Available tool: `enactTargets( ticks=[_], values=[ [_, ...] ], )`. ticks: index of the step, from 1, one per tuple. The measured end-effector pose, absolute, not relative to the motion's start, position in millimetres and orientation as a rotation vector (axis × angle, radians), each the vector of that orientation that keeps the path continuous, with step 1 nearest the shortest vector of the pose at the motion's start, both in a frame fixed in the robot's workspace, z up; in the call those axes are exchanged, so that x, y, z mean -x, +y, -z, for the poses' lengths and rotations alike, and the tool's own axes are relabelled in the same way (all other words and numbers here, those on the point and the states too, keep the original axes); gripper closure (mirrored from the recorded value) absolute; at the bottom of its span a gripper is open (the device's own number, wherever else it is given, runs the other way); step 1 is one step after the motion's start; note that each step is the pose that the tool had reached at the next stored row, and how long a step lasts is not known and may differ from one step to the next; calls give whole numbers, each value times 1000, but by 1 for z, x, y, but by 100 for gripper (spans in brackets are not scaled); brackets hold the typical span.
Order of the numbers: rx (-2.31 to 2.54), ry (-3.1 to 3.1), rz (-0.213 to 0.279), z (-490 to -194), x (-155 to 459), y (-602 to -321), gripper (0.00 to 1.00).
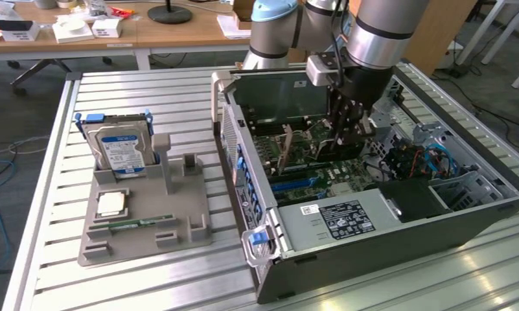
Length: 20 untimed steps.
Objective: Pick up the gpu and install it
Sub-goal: 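Insert the gpu into the slot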
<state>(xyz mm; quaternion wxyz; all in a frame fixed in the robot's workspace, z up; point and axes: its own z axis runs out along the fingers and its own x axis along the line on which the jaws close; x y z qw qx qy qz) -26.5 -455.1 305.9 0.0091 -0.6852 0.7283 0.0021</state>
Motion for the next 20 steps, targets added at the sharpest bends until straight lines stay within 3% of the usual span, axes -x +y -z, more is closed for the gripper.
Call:
enactTargets(
  ticks=[20],
  values=[
    [2139,2274,-8,-304,39,-455,75]
  ],
)
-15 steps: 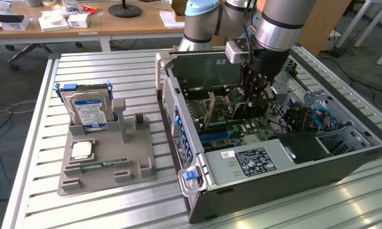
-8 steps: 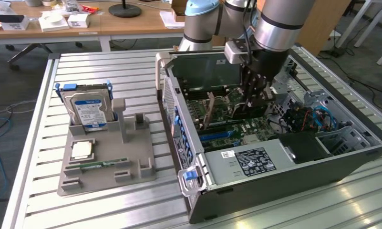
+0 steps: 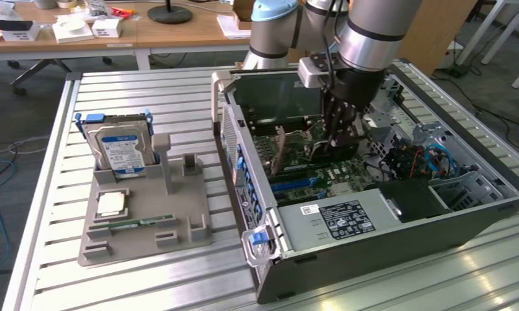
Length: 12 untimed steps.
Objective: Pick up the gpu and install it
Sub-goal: 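Insert the gpu into the slot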
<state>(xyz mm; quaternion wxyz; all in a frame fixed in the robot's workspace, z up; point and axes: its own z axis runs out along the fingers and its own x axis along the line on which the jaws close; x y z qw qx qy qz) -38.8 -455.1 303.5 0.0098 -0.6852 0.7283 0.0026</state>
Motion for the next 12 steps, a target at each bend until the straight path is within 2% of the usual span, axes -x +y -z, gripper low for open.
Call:
enactTargets(
  ticks=[12],
  values=[
    [2138,2273,-10,-302,45,-460,75]
  ],
)
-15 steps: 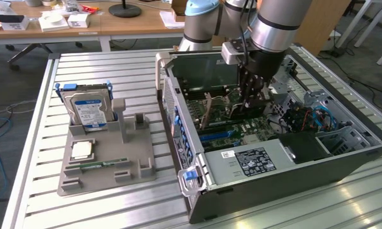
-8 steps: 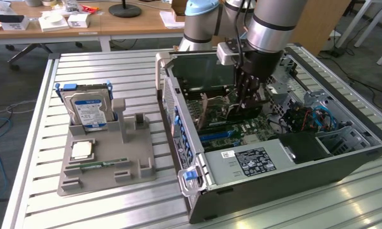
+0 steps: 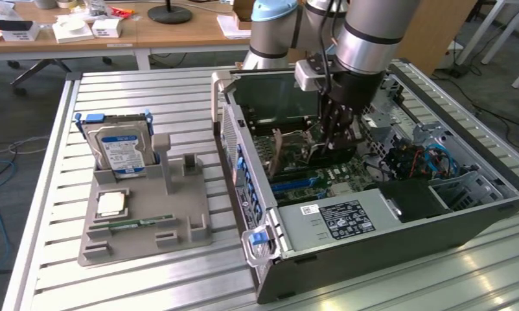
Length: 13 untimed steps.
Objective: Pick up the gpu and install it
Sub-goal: 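Insert the gpu into the slot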
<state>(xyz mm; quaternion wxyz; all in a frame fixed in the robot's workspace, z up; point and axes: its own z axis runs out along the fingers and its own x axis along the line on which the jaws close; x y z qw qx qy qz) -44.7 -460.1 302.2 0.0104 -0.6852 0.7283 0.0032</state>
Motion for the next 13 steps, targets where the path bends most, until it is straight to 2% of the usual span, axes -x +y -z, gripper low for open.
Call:
enactTargets(
  ticks=[13],
  values=[
    [2138,2273,-11,-301,47,-462,75]
  ],
)
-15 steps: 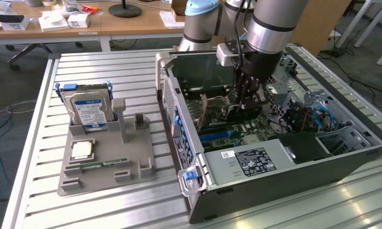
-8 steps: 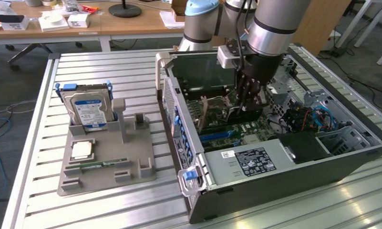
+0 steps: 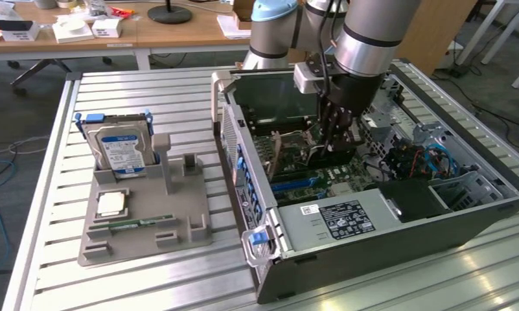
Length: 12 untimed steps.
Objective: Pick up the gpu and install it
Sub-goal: 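Insert the gpu into the slot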
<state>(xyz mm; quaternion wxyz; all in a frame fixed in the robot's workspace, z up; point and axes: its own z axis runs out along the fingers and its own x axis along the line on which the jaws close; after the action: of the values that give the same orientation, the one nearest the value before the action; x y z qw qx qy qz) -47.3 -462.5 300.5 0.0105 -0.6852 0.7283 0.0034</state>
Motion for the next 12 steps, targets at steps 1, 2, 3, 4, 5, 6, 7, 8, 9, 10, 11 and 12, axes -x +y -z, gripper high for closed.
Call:
enactTargets(
  ticks=[1,2,3,4,5,6,7,8,9,10,11,12],
  values=[
    [2138,2273,-11,-300,47,-462,75],
    [2138,2272,-11,-300,47,-462,75],
    [2138,2273,-11,-299,47,-462,75],
    [2138,2273,-11,-298,47,-462,75],
    [2138,2273,-11,-297,47,-462,75],
    [2138,2273,-11,-296,47,-462,75],
    [2138,2273,-11,-295,47,-462,75],
    [2138,2273,-11,-294,47,-462,75],
    [2138,2273,-11,-293,47,-462,75],
    [2138,2273,-11,-292,47,-462,75],
    [2138,2273,-11,-292,47,-462,75],
    [2138,2273,-11,-292,47,-462,75]
  ],
)
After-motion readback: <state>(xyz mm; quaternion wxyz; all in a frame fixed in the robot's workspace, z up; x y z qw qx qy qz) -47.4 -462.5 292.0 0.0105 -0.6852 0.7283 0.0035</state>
